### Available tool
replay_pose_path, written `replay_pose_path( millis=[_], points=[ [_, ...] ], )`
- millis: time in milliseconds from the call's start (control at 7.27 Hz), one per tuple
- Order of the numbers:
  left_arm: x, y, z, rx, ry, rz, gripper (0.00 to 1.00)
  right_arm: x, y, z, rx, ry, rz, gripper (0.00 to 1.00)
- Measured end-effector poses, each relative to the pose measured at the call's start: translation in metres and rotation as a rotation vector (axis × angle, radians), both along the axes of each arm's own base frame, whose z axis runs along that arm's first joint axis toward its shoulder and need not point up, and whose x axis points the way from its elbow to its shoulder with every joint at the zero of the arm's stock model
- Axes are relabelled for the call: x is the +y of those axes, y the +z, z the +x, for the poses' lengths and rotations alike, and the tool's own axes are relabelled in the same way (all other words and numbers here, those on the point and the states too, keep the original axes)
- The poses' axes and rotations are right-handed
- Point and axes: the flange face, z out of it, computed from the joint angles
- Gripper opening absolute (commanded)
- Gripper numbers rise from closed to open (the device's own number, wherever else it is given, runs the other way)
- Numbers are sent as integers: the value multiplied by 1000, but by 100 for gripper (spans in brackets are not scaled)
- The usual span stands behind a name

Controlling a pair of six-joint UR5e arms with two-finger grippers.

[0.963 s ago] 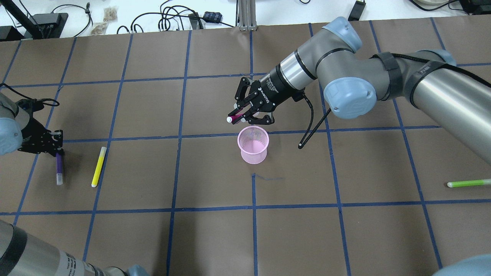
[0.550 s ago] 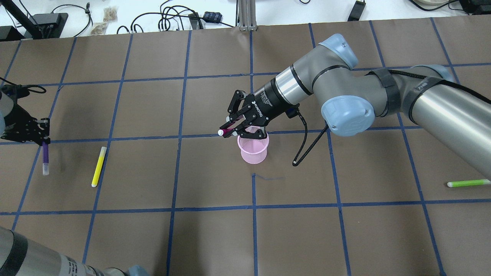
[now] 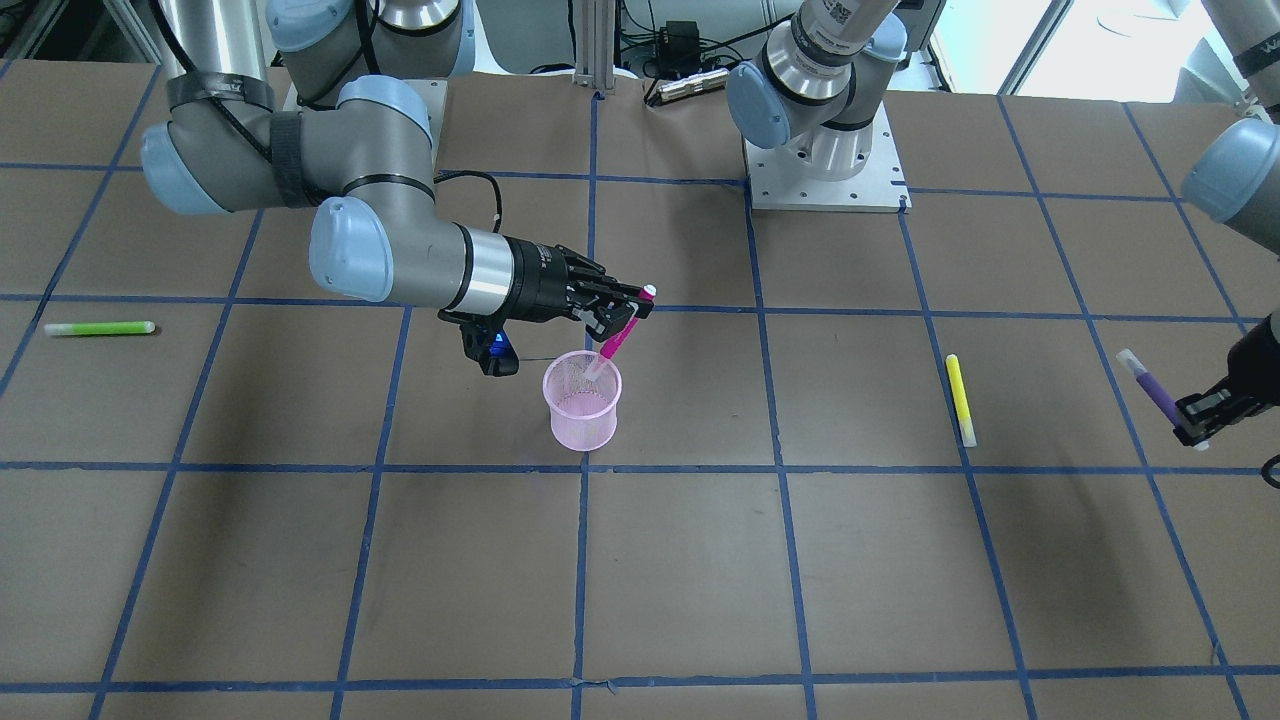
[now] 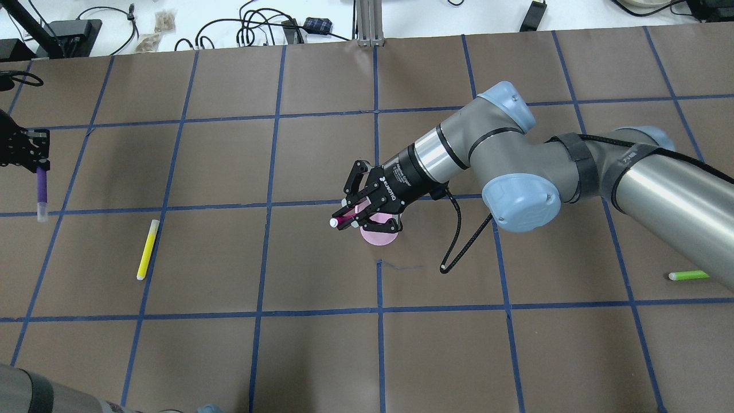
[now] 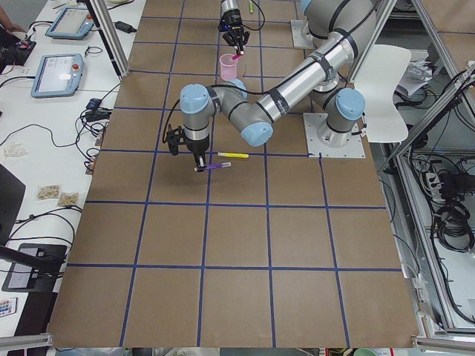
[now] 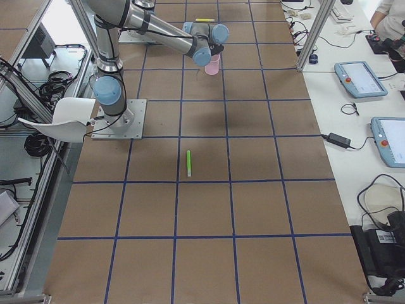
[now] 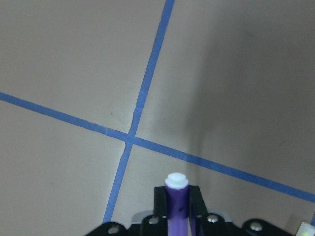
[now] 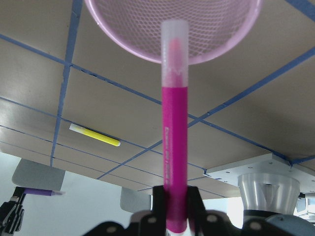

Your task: Insert purple and pink pens into pink cup

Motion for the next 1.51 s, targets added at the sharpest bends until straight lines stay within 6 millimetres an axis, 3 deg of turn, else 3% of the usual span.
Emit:
replay_pose_path(
  millis=[275, 413, 550, 688, 963, 1101, 1239, 1514],
  points=[
    [-6, 16, -24, -14, -30, -24, 0, -2, -8, -2, 7, -3, -21, 43],
    [-8, 21, -33, -17, -34, -37, 0, -2, -9, -4, 11, -5, -25, 50],
    [-10, 28, -46, -16, -18, -55, 0, -4, -10, -6, 13, -8, -27, 90],
    [-13, 34, -62, -15, -3, -71, 0, -6, -9, -9, 17, -12, -36, 100],
    [-20, 49, -110, -20, 2, -107, 0, -14, -9, -19, 113, -8, -98, 100],
    [-22, 59, -143, -14, 21, -133, 0, -23, -1, -25, 183, -1, -147, 100],
    [-22, 69, -183, -2, 45, -161, 0, -37, 18, -31, 257, 7, -206, 100],
    [-15, 88, -265, 30, 81, -219, 0, -61, 74, -44, 403, 128, -324, 100]
  ],
)
